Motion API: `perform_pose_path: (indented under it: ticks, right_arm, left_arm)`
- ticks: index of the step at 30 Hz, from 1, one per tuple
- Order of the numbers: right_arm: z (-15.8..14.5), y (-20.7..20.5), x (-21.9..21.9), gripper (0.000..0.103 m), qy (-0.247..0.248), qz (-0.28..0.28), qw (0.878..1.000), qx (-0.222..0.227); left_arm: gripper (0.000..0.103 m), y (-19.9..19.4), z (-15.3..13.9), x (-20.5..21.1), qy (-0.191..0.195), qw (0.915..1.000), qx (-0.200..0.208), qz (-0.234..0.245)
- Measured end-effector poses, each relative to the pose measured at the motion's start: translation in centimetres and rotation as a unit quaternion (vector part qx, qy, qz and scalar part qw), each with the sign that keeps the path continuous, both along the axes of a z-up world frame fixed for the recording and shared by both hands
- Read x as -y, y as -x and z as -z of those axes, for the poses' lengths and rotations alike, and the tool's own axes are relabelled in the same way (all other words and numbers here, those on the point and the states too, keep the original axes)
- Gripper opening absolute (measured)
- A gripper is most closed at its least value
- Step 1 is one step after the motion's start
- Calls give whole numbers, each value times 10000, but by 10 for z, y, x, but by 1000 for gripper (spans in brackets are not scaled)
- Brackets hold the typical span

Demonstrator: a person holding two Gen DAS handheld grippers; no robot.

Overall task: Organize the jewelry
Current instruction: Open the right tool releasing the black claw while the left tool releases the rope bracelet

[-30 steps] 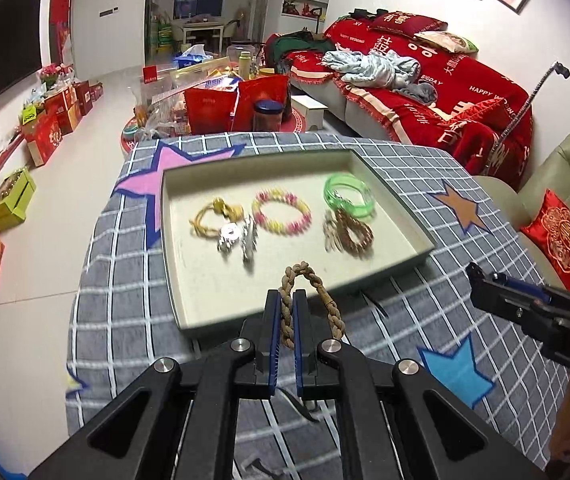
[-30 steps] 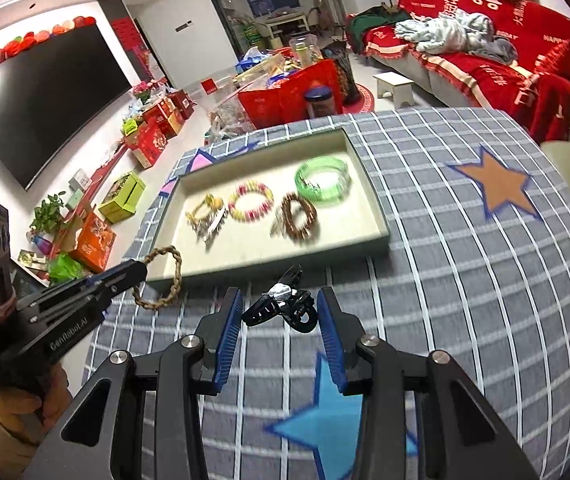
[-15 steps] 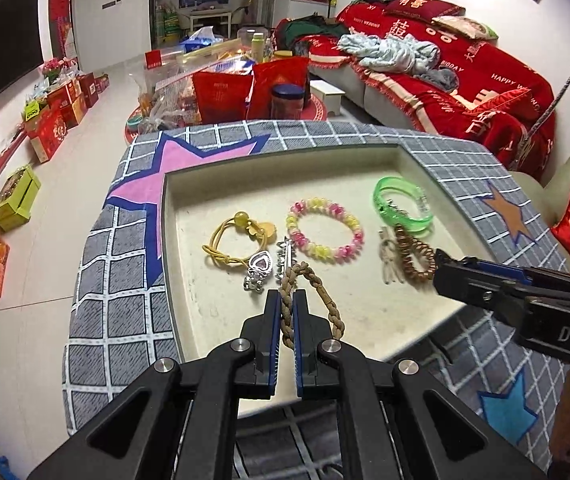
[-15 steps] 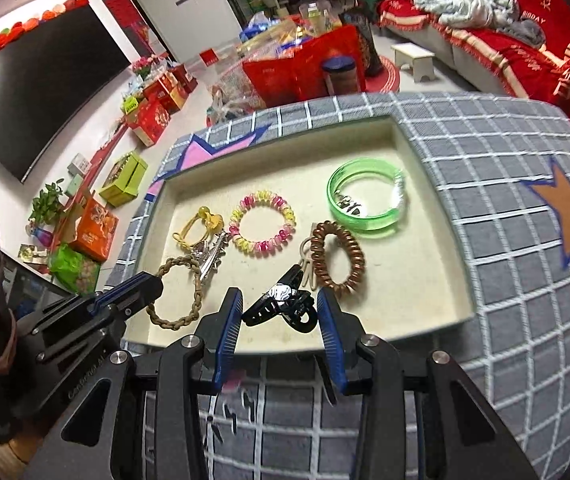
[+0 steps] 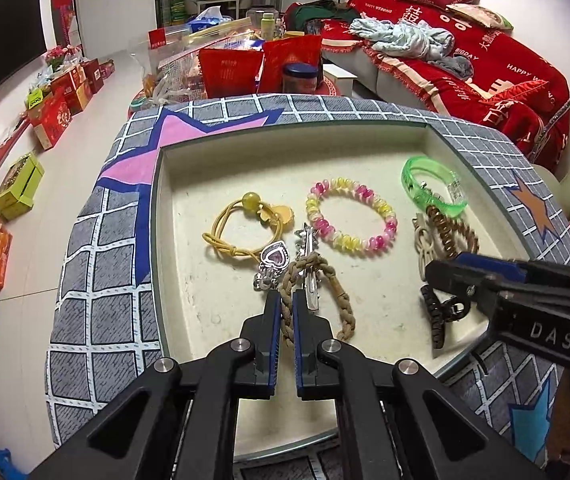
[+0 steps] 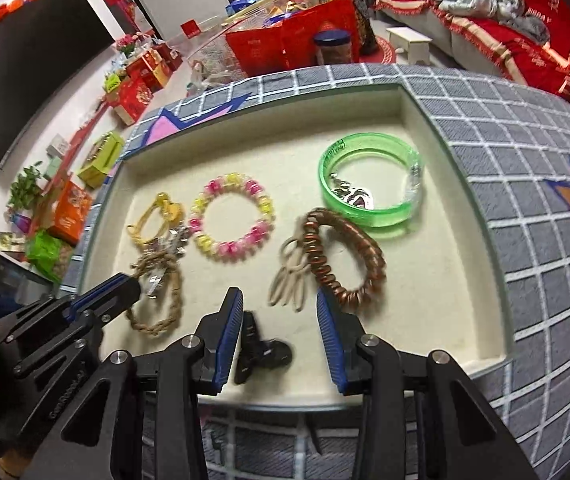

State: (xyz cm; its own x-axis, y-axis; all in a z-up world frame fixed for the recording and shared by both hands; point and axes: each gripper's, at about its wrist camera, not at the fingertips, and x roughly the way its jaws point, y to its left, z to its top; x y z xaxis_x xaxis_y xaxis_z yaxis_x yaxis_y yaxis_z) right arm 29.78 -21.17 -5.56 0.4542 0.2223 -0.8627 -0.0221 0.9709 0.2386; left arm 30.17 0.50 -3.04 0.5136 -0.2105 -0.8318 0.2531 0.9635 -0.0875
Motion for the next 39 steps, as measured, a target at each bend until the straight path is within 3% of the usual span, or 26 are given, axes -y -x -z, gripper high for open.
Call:
perform_pose_path:
  ticks: [5,10,14,17,39]
  right_arm:
    - [2,1,0,42,145,-44,9999,-15]
    - [-1,2,-5,57,145,-102,9998,35]
    - [-10,5,-2,59,38,-52,9999,143]
    - [-19,9,3,72,-111,-4,9996,269]
    - [-47,42,31,73,-425,425,9956,720]
  left_arm:
    - [23,1,5,1,-105,9999,-7,-27]
    - [23,4,6,6,-311,9995,75,4]
    - [23,9,5,9,-346,9993,122,40]
    - [23,10,3,9,-352,9993,135,17]
    - [23,13,-18,17,-519,9968,608,-73]
